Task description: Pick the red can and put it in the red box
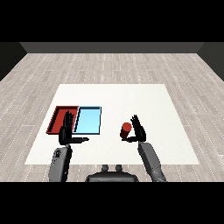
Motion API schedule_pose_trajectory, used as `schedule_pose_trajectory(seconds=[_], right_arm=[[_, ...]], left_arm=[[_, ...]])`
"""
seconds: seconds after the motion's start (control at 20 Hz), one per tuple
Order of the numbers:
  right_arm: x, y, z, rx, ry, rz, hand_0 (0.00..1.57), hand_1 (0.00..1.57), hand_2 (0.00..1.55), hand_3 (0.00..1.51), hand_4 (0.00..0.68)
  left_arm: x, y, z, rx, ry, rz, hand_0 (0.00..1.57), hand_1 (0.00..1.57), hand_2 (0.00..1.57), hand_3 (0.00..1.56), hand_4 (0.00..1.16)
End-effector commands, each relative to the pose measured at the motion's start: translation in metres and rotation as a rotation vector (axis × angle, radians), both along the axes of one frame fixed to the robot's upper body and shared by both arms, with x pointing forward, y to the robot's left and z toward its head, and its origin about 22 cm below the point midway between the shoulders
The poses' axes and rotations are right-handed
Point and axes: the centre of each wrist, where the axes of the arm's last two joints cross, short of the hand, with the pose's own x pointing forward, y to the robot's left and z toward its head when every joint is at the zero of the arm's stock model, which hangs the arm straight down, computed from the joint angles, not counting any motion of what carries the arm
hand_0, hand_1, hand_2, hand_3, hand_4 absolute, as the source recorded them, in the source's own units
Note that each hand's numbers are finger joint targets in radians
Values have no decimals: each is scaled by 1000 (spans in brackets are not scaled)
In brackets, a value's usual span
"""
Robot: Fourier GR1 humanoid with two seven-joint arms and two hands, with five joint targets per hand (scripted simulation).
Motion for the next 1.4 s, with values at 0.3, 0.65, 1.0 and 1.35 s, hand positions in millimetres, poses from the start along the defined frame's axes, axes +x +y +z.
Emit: schedule_pose_trajectory(seconds=[0.3, 0.65, 1.0, 1.35], right_arm=[[-2, 12, 1, 11, 5, 10, 0, 0, 0, 0, 0], [-12, 5, 7, 36, 16, 42, 0, 0, 0, 0, 0], [8, 42, -12, 50, 19, 74, 0, 0, 0, 0, 0], [3, 35, -4, 36, 19, 65, 0, 0, 0, 0, 0]], left_arm=[[5, 1, 12, 2, -24, -6, 0, 0, 0, 0, 0], [14, 5, -8, 11, -9, -8, 0, 0, 0, 0, 0], [10, -14, 13, 9, 10, 8, 0, 0, 0, 0, 0], [9, 0, 19, 6, 4, 3, 0, 0, 0, 0, 0]])
